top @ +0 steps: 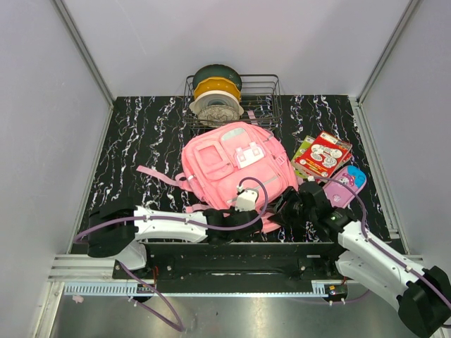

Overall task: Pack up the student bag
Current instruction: Unzip the student bag at the center of the board.

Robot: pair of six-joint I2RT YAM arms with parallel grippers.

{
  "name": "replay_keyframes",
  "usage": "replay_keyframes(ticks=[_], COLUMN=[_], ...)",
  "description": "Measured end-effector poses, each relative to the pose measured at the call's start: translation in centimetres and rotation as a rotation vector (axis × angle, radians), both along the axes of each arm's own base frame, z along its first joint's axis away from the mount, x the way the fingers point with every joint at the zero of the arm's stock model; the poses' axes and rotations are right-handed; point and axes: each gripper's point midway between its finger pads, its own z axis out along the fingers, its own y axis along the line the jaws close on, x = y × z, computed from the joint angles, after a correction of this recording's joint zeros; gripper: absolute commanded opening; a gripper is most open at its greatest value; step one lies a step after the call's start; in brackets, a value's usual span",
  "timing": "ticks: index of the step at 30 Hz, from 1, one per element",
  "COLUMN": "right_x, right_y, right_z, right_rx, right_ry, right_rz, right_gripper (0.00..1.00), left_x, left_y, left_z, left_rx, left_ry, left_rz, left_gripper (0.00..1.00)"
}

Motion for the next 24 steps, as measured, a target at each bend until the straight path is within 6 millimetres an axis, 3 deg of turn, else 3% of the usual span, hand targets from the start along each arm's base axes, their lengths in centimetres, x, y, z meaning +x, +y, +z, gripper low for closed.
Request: replay_keyframes(ticks=[3,7,13,14,18,20,21,24], right_x=[-0.2,-0.5,-0.5,-0.5,-0.4,-0.5,-0.5,-0.5], right_y=[0.2,0.4,0.8,0.9,1.1,1.0,1.0,1.0], right_z=[0.7,1.3,1.7,1.7,0.7,-0.2,-0.5,-0.7], right_rx=[0.025,0.046,0.071,0.071,0.075,0.070,0.068,0.067], right_ry=[-0.014,-0.027,-0.033,-0.031,-0.013,0.007,0.017,0.015], right_rz=[0.014,0.028,0.040,0.040,0.037,0.033,0.031,0.032], right_gripper=[0.58,0.51,0.51,0.48,0.16,0.11,0.03,0.00], left_x=[0.0,0.1,0.1,0.1,0.1,0.2,0.2,0.1], left_y=[0.0,0.0,0.1,0.1,0.3,0.4,0.5,0.5], left_z=[0.0,0.3,0.4,0.4,0.4,0.2,0.2,0.1], left_rx=[0.002,0.005,0.017,0.018,0.029,0.041,0.045,0.052], left_ry=[-0.004,-0.005,-0.009,-0.009,-0.012,-0.016,-0.016,-0.023], left_rz=[0.002,0.002,0.003,0.002,-0.001,-0.002,-0.003,-0.010], left_gripper=[0.00,0.00,0.00,0.00,0.00,0.00,0.00,0.00])
